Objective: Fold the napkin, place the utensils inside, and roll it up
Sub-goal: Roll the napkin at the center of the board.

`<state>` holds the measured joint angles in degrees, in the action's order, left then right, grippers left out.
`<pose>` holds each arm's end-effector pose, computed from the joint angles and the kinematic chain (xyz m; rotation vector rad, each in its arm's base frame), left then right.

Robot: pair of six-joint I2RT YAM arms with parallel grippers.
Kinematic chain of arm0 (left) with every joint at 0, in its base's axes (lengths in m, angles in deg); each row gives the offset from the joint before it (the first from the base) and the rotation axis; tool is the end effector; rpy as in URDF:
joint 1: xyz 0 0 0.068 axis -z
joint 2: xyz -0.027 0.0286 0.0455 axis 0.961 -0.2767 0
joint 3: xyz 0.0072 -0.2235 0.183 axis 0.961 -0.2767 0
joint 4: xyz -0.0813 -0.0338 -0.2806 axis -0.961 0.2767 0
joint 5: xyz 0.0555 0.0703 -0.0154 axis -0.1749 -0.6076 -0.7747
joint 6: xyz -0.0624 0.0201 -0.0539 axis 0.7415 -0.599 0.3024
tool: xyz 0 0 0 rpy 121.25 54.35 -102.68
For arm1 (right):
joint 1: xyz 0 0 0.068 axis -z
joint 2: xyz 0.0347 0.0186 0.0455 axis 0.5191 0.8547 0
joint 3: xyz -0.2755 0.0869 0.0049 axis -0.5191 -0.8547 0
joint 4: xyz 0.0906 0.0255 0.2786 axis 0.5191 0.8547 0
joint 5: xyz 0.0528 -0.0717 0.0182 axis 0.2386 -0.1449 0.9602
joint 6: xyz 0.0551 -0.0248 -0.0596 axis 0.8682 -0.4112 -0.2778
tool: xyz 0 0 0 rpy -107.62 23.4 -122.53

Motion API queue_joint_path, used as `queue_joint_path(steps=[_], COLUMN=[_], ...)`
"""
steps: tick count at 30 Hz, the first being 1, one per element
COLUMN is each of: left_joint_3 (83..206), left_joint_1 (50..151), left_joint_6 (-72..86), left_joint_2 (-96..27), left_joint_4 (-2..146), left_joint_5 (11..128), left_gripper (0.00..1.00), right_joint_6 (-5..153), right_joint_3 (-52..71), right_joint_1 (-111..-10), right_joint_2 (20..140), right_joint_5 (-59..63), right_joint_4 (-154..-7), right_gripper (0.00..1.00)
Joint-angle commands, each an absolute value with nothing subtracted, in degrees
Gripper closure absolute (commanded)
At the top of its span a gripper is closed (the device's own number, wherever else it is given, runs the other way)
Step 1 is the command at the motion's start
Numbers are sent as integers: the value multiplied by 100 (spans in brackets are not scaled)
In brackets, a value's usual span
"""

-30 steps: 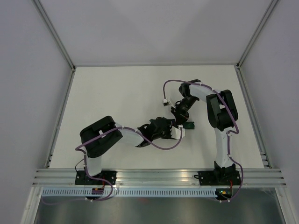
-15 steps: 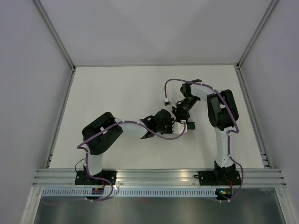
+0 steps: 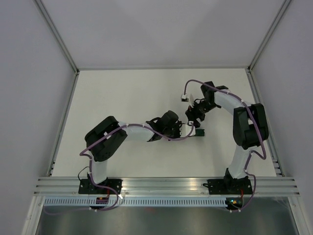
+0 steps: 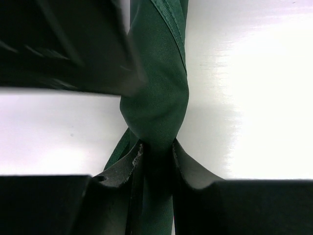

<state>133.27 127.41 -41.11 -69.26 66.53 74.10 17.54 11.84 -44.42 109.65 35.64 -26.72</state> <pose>0.2568 -0.3741 0.1072 1.7192 1.5438 -0.4016 0.3708 0.1373 0.1448 -1.4361 2.3046 0.9526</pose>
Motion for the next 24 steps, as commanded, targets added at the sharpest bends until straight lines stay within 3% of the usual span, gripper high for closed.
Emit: queue_joint_path(steps=[1, 7, 17, 24], left_joint_3=[13378, 13825, 15301, 15873], left_joint_1=[12685, 12360, 11859, 11753], left_joint_6=[-3532, -3163, -2627, -2460], left_joint_2=[-6865, -7066, -7998, -8726], left_joint_4=[7364, 8206, 10202, 10905], left_joint_5=[8024, 8594, 10238, 10757], left_gripper=[92, 92, 91, 91], right_joint_6=[2784, 3269, 2681, 2065], right_joint_3=[810, -121, -2407, -2952], right_joint_1=[-3999, -3234, -3163, -4214], right_joint_2=[10203, 9165, 6380, 5920], right_joint_5=[3737, 4106, 4211, 3519], right_joint_4=[-3945, -5122, -6346, -6126], right_gripper=[16, 14, 7, 5])
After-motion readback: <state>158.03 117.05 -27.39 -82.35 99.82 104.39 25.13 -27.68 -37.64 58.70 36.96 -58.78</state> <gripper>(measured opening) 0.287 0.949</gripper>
